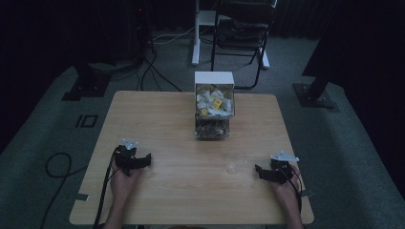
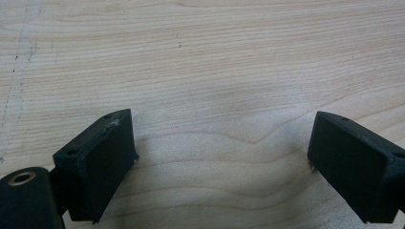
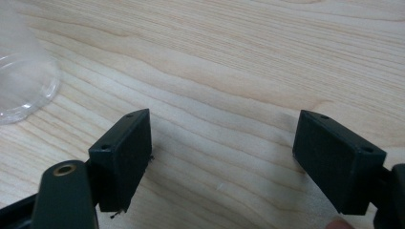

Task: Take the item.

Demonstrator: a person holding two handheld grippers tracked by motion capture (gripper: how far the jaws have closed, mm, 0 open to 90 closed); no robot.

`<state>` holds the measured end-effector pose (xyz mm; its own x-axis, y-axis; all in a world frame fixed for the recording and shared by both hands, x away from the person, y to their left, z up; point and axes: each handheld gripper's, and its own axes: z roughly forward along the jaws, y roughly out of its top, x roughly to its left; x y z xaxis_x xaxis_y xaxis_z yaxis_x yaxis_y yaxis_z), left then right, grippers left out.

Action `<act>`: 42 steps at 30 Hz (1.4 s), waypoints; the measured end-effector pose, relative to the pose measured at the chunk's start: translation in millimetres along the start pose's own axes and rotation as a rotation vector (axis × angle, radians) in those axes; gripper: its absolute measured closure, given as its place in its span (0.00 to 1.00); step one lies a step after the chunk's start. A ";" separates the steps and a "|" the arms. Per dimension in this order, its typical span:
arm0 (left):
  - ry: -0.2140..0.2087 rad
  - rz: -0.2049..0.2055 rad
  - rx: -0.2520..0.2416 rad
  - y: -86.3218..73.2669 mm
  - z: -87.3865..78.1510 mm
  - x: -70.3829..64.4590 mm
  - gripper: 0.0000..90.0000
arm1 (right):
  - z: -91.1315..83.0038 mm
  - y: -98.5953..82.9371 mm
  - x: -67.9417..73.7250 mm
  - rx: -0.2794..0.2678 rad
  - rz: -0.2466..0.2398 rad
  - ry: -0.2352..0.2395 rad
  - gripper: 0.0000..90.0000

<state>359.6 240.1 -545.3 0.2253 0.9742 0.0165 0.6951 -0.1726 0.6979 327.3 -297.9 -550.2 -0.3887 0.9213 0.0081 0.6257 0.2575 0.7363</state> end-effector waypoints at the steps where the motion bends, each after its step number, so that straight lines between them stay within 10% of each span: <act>1: 0.000 0.000 0.000 0.0 0.0 0.0 0.11 | 0.0 -0.1 0.0 0.000 -0.001 -0.001 0.23; 32: 0.020 0.047 -0.006 2.5 -21.8 -9.8 0.46 | 0.5 0.3 3.4 0.000 0.015 -0.015 0.23; 42: -0.048 0.025 -0.046 26.1 -34.8 -14.4 0.45 | 0.5 0.4 3.6 0.001 0.015 -0.016 0.22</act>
<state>350.7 226.6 -502.3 0.2754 0.9613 0.0014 0.6572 -0.1893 0.7296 326.5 -294.3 -550.3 -0.3679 0.9298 0.0084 0.6323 0.2435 0.7355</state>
